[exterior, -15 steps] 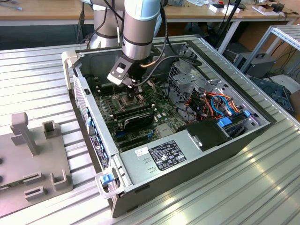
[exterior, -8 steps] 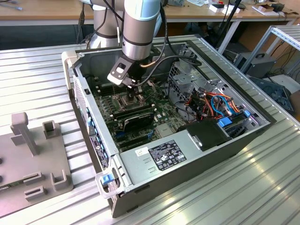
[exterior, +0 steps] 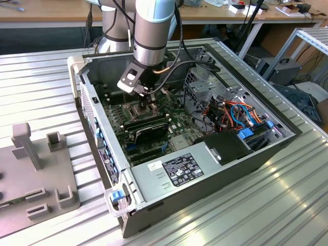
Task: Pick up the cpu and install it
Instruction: 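Place the cpu into insertion slot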
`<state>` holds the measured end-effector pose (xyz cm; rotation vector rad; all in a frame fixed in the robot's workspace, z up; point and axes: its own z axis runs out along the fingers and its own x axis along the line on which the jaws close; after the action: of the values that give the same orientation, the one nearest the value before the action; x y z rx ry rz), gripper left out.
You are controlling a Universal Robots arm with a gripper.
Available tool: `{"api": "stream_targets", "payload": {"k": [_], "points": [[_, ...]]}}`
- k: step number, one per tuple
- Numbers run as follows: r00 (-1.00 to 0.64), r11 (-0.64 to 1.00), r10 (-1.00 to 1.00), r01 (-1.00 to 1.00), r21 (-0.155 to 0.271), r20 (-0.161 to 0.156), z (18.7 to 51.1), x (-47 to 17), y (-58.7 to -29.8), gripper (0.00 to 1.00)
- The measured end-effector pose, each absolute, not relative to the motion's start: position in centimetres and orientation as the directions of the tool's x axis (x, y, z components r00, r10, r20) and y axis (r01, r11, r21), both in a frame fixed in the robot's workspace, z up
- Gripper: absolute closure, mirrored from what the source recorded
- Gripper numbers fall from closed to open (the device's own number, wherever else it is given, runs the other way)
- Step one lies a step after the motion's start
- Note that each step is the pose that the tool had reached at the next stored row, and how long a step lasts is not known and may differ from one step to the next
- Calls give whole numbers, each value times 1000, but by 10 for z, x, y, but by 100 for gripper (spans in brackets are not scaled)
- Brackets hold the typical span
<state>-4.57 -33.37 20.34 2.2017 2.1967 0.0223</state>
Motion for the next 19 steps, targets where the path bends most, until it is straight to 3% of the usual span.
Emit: {"api": "stream_targets", "payload": {"k": [19], "points": [[2, -2, 1000, 999, 32, -12, 228, -46, -334, 89]]}}
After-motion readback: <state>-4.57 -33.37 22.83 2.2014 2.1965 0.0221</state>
